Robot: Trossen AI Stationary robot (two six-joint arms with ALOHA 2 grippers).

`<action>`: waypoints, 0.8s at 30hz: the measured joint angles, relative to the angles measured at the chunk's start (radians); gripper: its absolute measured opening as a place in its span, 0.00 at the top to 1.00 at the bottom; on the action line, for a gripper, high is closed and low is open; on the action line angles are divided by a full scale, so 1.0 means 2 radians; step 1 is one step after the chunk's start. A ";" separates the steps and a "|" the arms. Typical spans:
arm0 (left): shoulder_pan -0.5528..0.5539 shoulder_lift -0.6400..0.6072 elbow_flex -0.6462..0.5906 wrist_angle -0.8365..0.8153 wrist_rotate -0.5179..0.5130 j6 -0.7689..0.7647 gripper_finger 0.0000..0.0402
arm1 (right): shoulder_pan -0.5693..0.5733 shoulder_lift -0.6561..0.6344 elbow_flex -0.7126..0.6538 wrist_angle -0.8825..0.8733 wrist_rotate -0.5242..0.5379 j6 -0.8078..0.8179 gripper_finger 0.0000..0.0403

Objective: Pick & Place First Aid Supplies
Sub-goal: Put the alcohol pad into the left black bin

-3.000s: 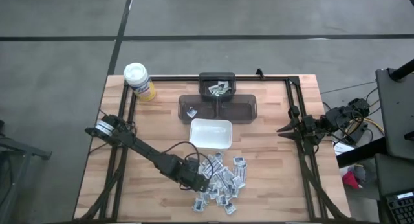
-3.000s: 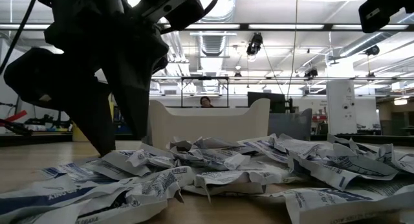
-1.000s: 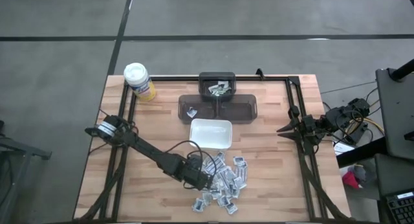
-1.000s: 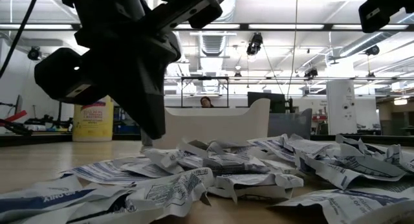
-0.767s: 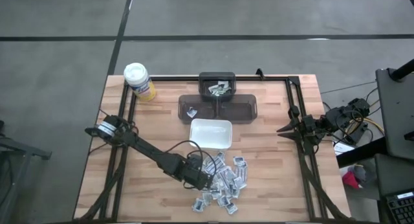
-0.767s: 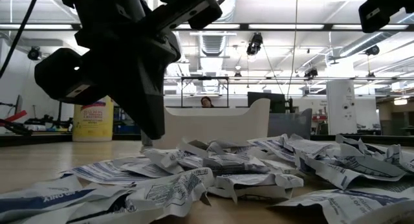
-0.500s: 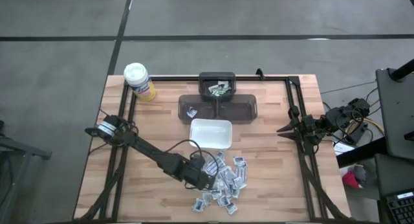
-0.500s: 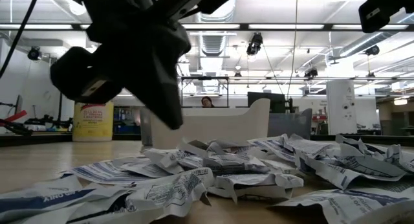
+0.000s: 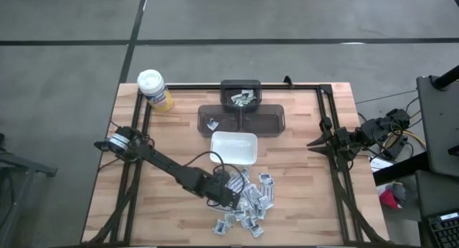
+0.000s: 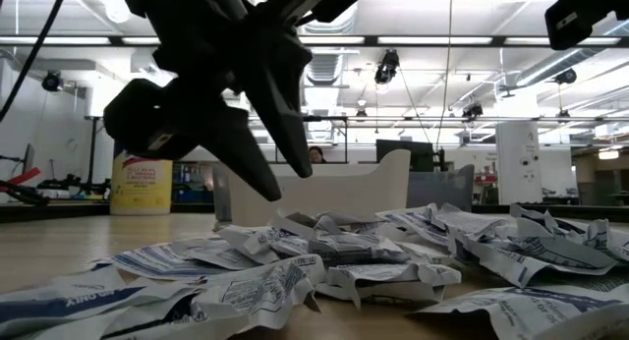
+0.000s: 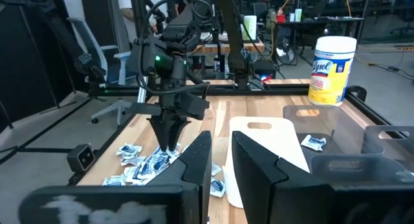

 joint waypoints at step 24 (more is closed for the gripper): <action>-0.002 0.021 0.000 0.030 0.050 -0.065 0.67 | 0.000 0.000 0.000 0.000 0.000 0.000 0.85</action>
